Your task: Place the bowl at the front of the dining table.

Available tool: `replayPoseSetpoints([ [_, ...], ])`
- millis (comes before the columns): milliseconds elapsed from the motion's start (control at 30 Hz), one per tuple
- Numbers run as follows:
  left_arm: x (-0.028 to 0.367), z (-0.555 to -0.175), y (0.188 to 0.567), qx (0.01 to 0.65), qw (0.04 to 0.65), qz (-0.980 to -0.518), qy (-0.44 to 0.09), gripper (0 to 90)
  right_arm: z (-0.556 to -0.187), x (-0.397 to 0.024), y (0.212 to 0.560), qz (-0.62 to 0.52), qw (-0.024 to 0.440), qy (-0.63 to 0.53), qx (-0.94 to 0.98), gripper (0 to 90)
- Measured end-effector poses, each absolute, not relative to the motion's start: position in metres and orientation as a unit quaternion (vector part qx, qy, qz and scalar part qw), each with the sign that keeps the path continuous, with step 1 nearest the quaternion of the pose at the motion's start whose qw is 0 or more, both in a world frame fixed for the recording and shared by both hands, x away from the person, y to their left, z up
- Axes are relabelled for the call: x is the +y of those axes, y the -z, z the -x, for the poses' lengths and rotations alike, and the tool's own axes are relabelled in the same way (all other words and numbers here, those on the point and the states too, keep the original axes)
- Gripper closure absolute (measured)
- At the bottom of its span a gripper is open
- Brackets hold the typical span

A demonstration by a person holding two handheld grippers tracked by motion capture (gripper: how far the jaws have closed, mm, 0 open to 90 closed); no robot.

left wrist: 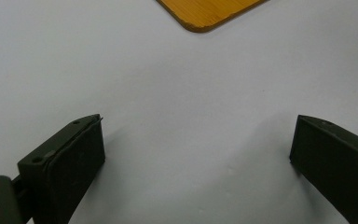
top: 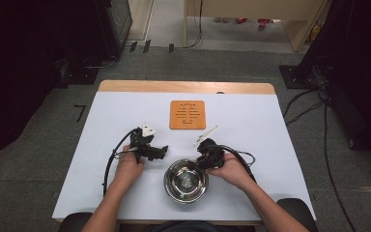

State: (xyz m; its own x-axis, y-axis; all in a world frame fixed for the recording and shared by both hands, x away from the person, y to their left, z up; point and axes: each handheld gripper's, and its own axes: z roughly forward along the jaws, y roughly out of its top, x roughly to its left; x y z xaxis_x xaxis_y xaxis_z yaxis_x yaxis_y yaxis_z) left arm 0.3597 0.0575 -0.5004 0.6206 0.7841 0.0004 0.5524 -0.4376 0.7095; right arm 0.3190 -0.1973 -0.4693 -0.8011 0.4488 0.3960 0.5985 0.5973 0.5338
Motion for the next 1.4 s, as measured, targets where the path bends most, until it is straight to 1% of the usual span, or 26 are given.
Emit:
replayPoseSetpoints([
  [567,0.057,-0.360,0.501,0.402,0.346,-0.831,-0.168,2.9,-0.323,-0.201,0.468,0.304,0.092,0.351,-0.881,85.4],
  [1400,0.057,-0.360,0.501,0.402,0.346,-0.831,-0.168,2.9,-0.340,-0.210,0.466,0.344,0.089,0.376,-0.856,85.3],
])
